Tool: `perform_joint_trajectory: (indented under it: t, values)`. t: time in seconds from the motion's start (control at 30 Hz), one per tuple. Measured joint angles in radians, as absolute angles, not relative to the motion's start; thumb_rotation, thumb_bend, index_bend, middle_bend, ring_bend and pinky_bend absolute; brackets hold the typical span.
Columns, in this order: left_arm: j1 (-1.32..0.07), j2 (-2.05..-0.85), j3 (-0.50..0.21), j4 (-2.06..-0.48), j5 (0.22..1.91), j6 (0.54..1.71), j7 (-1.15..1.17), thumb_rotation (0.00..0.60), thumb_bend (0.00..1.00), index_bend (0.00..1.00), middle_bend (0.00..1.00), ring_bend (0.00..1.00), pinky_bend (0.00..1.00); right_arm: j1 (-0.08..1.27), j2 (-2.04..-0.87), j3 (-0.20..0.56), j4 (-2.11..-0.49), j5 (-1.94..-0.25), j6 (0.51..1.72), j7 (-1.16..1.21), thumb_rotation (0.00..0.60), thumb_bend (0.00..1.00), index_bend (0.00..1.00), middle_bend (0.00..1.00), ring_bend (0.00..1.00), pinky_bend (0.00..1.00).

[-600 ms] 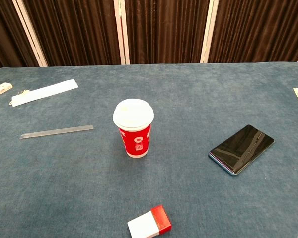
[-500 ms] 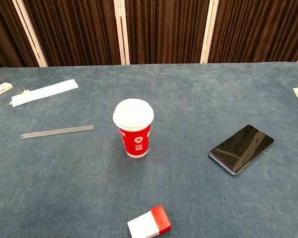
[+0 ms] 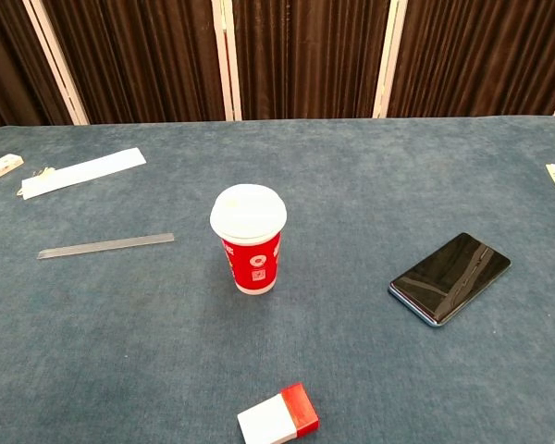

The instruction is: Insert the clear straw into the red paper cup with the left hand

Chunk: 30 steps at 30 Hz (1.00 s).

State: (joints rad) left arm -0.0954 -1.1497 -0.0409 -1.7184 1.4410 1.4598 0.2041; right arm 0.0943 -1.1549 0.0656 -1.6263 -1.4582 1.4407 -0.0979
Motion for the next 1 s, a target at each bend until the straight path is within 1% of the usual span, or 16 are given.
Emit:
perform_joint_trajectory:
  t: [0.13, 0.2, 0.3, 0.53, 0.73, 0.87, 1.0]
  values:
    - [-0.1, -1.149, -0.045, -1.72, 1.435, 1.453, 0.203, 0.6, 0.04, 0.05, 0.0, 0.0, 0.0, 0.095, -1.155, 0.067, -1.627, -1.452, 1.436, -0.096, 0.6, 0.14, 0.01, 0.0, 0.0, 0.0]
    - [-0.102, -1.149, -0.048, -1.724, 1.43, 1.449, 0.202, 0.6, 0.07, 0.07, 0.0, 0.0, 0.0, 0.096, -1.155, 0.067, -1.628, -1.449, 1.433, -0.094, 0.6, 0.14, 0.01, 0.0, 0.0, 0.0]
    - [-0.109, -1.148, -0.059, -1.734, 1.415, 1.443, 0.2, 0.6, 0.13, 0.12, 0.0, 0.0, 0.0, 0.096, -1.154, 0.068, -1.63, -1.442, 1.427, -0.088, 0.6, 0.14, 0.01, 0.0, 0.0, 0.0]
    - [-0.157, -1.157, -0.12, -1.756, 1.346, 1.408, 0.247, 0.6, 0.24, 0.32, 0.0, 0.0, 0.0, 0.099, -1.152, 0.071, -1.636, -1.436, 1.419, -0.079, 0.6, 0.14, 0.01, 0.0, 0.0, 0.0]
    - [-0.246, -1.204, -0.196, -1.755, 1.188, 1.328, 0.364, 0.6, 0.29, 0.45, 0.0, 0.0, 0.0, 0.102, -1.151, 0.074, -1.637, -1.422, 1.408, -0.068, 0.6, 0.14, 0.01, 0.0, 0.0, 0.0]
    - [-0.312, -1.264, -0.238, -1.729, 1.095, 1.282, 0.434, 0.6, 0.31, 0.47, 0.0, 0.0, 0.0, 0.104, -1.15, 0.077, -1.638, -1.413, 1.399, -0.06, 0.6, 0.14, 0.01, 0.0, 0.0, 0.0]
    - [-0.375, -1.341, -0.266, -1.662, 1.015, 1.242, 0.494, 0.6, 0.34, 0.48, 0.0, 0.0, 0.0, 0.108, -1.151, 0.082, -1.639, -1.397, 1.386, -0.049, 0.6, 0.14, 0.01, 0.0, 0.0, 0.0]
